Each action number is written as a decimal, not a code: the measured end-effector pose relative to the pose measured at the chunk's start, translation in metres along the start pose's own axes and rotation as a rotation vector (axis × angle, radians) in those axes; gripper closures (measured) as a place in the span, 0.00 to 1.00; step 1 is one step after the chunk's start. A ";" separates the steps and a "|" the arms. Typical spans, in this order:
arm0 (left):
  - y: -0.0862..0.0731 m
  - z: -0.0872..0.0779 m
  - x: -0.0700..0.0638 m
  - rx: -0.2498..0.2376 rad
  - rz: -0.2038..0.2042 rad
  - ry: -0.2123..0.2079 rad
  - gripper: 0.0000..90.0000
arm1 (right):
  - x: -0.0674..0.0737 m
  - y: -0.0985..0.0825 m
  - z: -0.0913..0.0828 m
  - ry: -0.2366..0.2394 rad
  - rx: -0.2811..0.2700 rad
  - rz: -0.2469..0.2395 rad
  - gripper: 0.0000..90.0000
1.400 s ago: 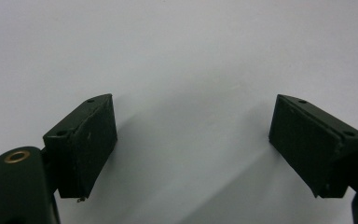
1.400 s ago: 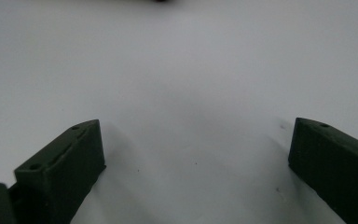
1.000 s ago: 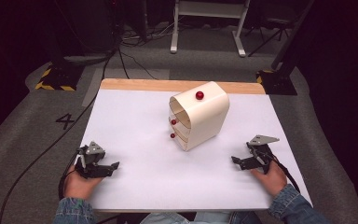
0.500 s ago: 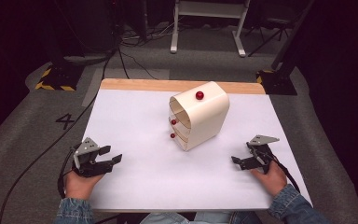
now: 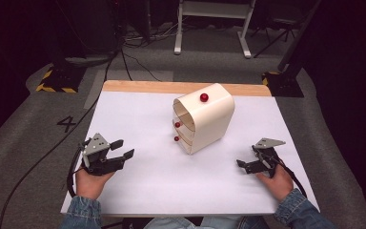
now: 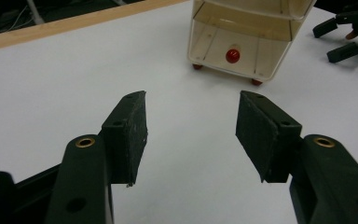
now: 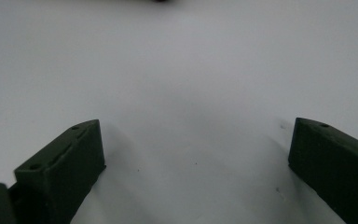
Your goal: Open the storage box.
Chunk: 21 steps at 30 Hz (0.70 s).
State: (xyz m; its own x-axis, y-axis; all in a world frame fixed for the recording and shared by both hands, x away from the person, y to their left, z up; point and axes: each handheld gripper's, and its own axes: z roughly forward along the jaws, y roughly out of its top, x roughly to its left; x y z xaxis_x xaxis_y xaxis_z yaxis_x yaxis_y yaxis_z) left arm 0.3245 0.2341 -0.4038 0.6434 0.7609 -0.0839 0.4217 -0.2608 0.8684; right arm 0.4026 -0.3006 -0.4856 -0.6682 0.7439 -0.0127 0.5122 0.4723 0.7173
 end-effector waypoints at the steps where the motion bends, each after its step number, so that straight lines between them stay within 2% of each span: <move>1: 0.002 0.002 -0.001 -0.001 0.006 -0.007 0.48 | 0.000 0.000 0.000 0.000 0.000 0.000 0.04; 4: 0.006 0.007 -0.002 -0.003 0.016 -0.025 0.48 | 0.000 0.000 0.000 0.000 0.000 0.000 0.04; 9: 0.019 0.024 -0.006 -0.016 0.048 -0.073 0.48 | 0.000 0.000 0.000 0.000 0.000 0.000 0.04; 16: 0.030 0.051 -0.009 -0.018 0.069 -0.128 0.46 | 0.000 0.000 0.000 0.000 0.000 -0.001 0.04; 18: 0.032 0.061 -0.011 -0.024 0.068 -0.155 0.46 | 0.000 0.000 0.000 -0.001 0.000 0.000 0.04; 21: 0.034 0.070 -0.012 -0.026 0.069 -0.164 0.46 | 0.000 0.000 0.000 0.000 0.000 -0.001 0.04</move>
State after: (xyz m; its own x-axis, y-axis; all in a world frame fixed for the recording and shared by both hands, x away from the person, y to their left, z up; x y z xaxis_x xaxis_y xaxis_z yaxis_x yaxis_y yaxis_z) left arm 0.3756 0.1745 -0.4078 0.7665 0.6344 -0.1001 0.3575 -0.2920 0.8871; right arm 0.4026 -0.3006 -0.4856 -0.6686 0.7435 -0.0137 0.5115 0.4732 0.7173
